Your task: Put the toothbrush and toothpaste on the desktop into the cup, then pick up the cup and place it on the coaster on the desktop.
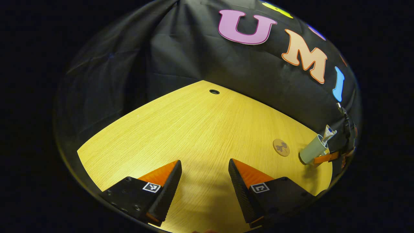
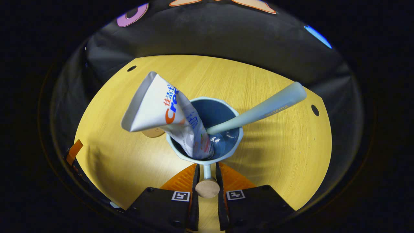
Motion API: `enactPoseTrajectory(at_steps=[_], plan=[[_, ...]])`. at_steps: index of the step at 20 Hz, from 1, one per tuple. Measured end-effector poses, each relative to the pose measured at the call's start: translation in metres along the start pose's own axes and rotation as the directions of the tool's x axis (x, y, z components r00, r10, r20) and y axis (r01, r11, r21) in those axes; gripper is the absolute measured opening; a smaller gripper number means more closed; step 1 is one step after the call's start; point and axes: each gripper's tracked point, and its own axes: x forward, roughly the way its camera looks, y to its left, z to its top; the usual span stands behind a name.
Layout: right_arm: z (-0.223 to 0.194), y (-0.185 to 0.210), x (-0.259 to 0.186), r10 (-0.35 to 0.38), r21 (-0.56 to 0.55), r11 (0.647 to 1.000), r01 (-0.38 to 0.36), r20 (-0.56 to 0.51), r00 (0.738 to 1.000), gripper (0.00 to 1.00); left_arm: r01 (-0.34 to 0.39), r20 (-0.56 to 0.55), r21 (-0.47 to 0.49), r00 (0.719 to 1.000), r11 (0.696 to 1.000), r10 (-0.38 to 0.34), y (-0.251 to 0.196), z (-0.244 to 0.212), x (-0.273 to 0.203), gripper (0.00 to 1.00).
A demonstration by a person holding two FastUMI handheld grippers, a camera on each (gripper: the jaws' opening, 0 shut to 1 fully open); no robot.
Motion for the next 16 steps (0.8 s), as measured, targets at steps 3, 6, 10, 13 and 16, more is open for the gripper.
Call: enactPoseTrajectory(at_steps=[3,6,10,13,16], plan=[[0.007,0.002,-0.001,0.028,-0.034,0.999,-0.027,0.015,1.000,0.27,-0.011,-0.005,-0.017,1.000,1.000,0.011,0.002,-0.002,0.002,0.85],[0.010,0.002,0.002,0.056,-0.069,0.996,-0.054,0.028,0.998,0.27,-0.028,-0.010,-0.031,1.000,0.999,0.028,0.004,-0.001,0.003,0.85],[0.015,0.003,0.000,0.097,-0.117,0.989,-0.092,0.034,0.995,0.26,-0.052,-0.023,-0.044,0.998,0.998,0.051,0.005,-0.001,0.006,0.85],[0.016,0.003,0.000,0.121,-0.140,0.983,-0.116,0.031,0.992,0.27,-0.074,-0.024,-0.050,0.997,0.996,0.072,0.007,-0.002,0.008,0.84],[0.014,0.002,0.000,0.121,-0.158,0.980,-0.117,0.017,0.993,0.27,-0.093,-0.032,-0.067,0.995,0.993,0.091,0.009,-0.001,0.009,0.85]])
